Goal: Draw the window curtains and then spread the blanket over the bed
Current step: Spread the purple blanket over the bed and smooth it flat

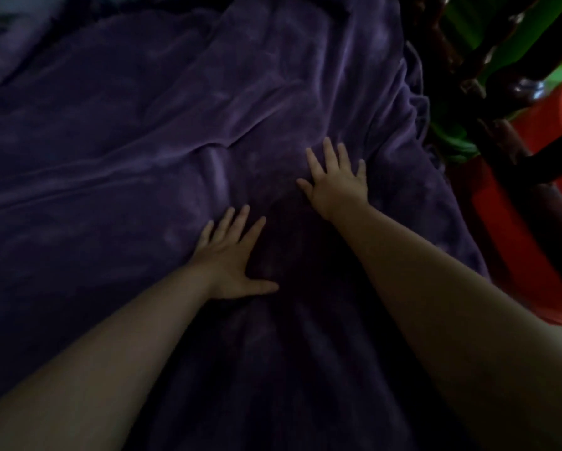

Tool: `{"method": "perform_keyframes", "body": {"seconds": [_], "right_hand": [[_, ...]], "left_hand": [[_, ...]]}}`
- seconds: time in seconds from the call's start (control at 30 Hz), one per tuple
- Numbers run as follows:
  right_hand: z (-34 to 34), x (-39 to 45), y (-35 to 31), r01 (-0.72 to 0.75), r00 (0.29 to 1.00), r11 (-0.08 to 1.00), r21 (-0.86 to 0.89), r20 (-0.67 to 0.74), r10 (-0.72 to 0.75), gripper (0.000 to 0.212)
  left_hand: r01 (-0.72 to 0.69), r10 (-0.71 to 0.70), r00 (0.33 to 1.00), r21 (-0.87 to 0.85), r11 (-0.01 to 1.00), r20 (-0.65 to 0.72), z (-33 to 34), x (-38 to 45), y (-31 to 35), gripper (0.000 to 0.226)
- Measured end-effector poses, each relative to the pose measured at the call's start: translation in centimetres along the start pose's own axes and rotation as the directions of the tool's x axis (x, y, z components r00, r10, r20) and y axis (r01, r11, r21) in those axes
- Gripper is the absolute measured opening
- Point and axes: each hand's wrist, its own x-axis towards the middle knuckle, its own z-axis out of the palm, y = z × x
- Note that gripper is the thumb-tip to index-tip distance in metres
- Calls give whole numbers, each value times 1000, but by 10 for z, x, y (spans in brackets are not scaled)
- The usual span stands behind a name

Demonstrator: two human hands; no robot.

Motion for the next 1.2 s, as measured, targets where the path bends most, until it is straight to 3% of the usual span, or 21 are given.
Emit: {"method": "perform_keyframes", "body": {"seconds": [0.2, 0.3, 0.4, 0.6, 0.77, 0.87, 1.2], "right_hand": [[-1, -70, -11, -9, 1000, 979, -202, 9, 11, 55], [3, -112, -1, 12, 1000, 967, -256, 14, -9, 53], [12, -163, 4, 21, 1000, 961, -277, 19, -17, 52], [27, -264, 20, 90, 991, 994, -62, 102, -83, 51], [9, -346, 17, 222, 956, 975, -26, 201, -212, 42], [-26, -390, -9, 280, 943, 959, 32, 177, -281, 37], [-143, -510, -136, 415, 909, 905, 92, -86, -408, 41]], "left_hand": [[251, -249, 965, 19, 968, -80, 6, -16, 41, 88], [278, -295, 940, -114, 954, -172, 35, -47, 61, 65], [250, -286, 944, -209, 945, -162, 66, -87, 77, 58], [210, -232, 959, -145, 967, -162, 108, -181, 98, 56], [399, -404, 896, -63, 915, -184, 119, -278, 116, 40], [528, -543, 832, -138, 838, -114, 111, -337, 112, 37], [567, -663, 685, -349, 746, -303, 44, -535, 59, 37]]}}
